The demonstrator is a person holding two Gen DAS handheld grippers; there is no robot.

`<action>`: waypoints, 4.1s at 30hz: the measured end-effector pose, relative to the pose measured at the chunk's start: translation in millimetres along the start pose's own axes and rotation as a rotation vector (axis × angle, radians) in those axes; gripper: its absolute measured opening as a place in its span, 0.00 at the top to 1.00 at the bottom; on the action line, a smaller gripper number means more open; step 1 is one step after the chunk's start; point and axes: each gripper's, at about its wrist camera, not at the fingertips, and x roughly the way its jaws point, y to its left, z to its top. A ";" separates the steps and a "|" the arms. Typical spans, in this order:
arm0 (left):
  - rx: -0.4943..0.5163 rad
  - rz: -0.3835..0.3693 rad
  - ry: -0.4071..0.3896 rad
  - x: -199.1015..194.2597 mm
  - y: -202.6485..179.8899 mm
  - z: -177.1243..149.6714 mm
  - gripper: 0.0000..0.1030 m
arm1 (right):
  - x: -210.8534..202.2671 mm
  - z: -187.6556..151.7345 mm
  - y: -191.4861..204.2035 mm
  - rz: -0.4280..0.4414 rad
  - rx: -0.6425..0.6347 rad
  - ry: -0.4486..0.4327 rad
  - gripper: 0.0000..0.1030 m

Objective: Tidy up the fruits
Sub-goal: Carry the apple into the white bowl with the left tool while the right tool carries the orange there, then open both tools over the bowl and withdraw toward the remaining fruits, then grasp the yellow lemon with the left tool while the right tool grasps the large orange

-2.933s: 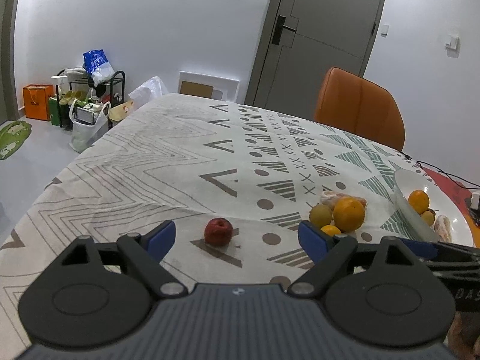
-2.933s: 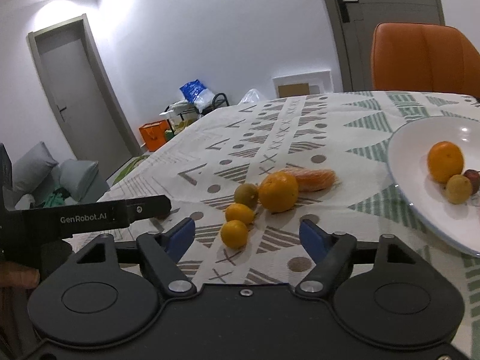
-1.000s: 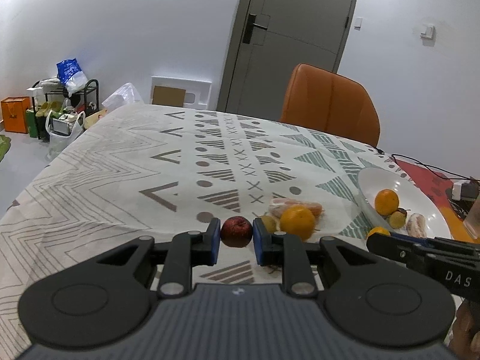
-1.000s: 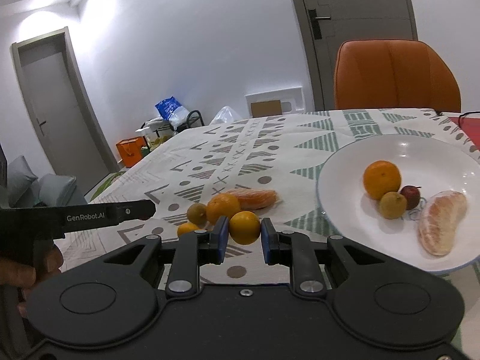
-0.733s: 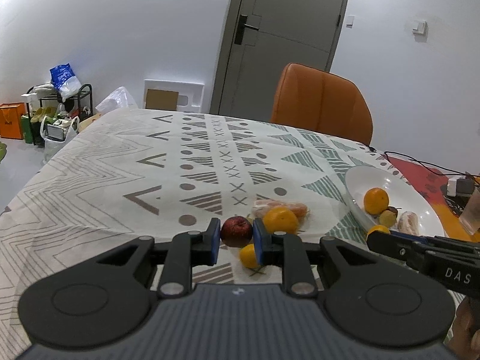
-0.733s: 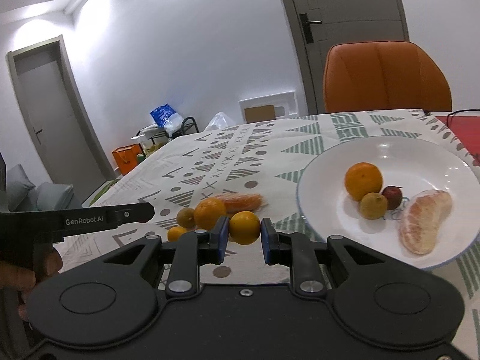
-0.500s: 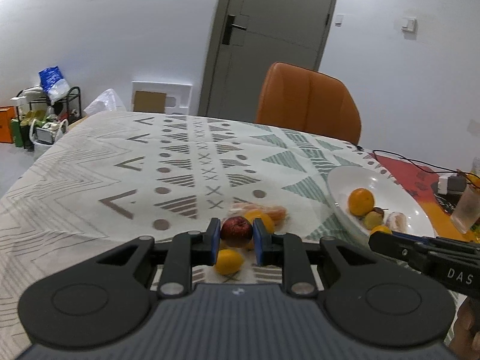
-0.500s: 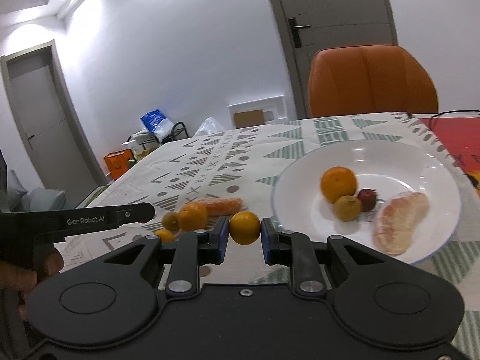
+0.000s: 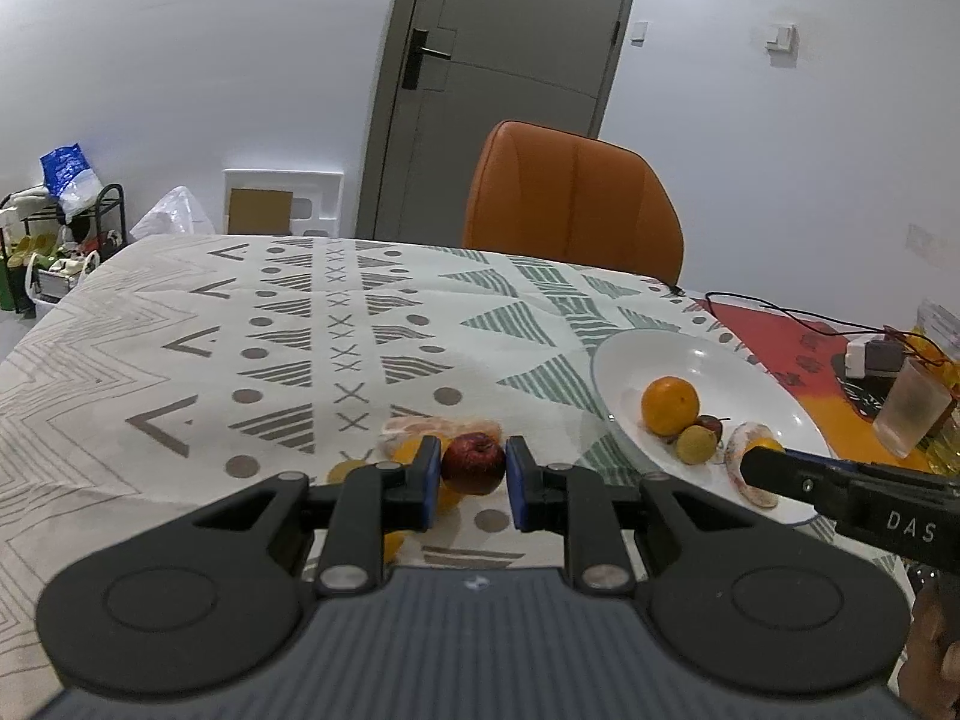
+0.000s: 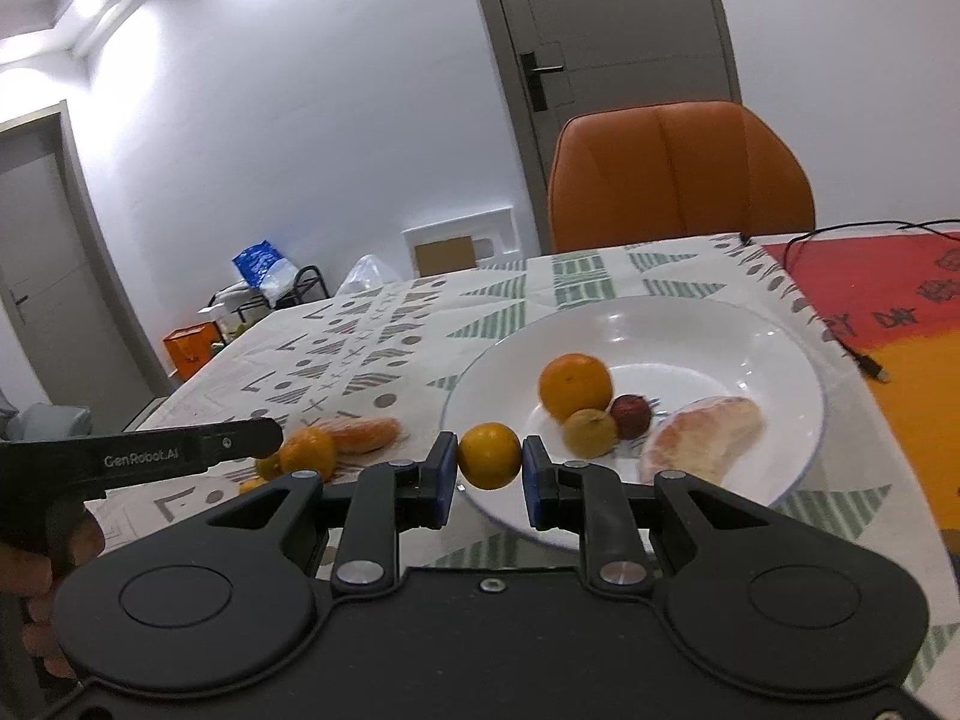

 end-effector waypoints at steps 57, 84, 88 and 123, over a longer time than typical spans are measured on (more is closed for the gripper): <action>0.145 -0.065 -0.003 29.6 -82.3 22.1 0.53 | -26.7 -8.0 -50.9 -0.031 0.119 -0.059 0.49; 0.065 0.149 -0.100 -18.4 -1.6 13.9 0.05 | -11.6 -4.2 1.3 0.071 0.051 -0.082 0.00; 0.050 0.149 -0.088 -23.6 10.5 10.8 0.05 | -3.5 -4.1 11.8 0.098 0.037 -0.066 0.00; -0.054 0.088 0.038 -11.1 52.7 -16.9 0.39 | 30.2 -9.8 48.9 0.188 -0.032 0.040 0.30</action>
